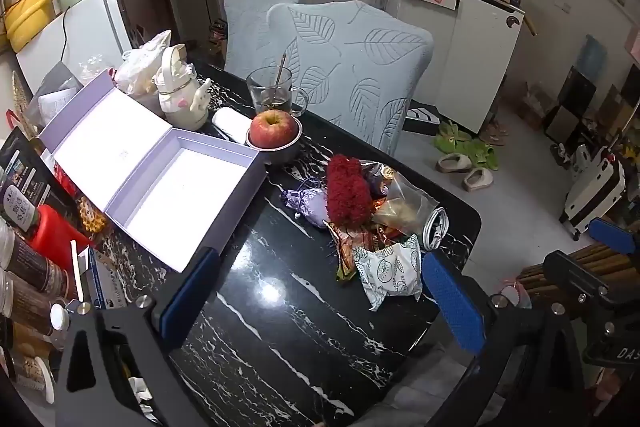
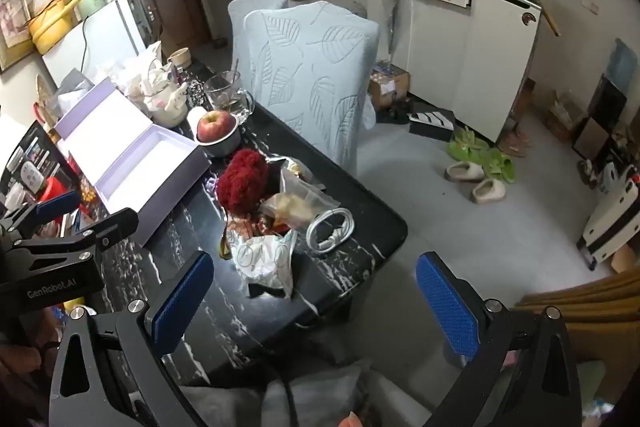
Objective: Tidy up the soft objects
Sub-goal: 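Move both tools toward the pile of soft items on the table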
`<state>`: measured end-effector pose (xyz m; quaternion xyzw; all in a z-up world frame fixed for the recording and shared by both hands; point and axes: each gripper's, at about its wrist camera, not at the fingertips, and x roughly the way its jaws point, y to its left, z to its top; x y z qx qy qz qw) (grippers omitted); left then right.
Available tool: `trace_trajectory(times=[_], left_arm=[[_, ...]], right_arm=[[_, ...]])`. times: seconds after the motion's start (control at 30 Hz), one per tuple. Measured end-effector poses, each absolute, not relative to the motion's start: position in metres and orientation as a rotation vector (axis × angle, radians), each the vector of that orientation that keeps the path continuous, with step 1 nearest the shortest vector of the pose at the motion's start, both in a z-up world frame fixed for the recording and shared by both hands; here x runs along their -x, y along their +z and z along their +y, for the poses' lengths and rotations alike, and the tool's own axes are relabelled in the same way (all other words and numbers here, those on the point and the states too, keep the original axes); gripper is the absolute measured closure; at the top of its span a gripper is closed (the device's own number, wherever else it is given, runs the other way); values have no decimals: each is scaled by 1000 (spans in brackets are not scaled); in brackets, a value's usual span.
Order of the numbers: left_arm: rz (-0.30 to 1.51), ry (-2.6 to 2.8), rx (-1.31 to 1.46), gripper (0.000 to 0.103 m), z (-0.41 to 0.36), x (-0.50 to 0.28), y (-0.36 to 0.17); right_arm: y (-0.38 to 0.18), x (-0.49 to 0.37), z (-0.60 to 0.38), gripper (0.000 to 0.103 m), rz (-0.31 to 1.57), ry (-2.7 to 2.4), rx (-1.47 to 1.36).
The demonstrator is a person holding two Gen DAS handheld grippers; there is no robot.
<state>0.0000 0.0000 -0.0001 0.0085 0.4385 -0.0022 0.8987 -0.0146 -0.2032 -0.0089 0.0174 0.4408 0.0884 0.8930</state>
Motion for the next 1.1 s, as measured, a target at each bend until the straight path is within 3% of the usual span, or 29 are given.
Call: trace_trajectory(times=[1.1], left_arm=[[921,-28,31,0,8,12,2]], right_arm=[[-5,24,-196,0,907,186,-28]])
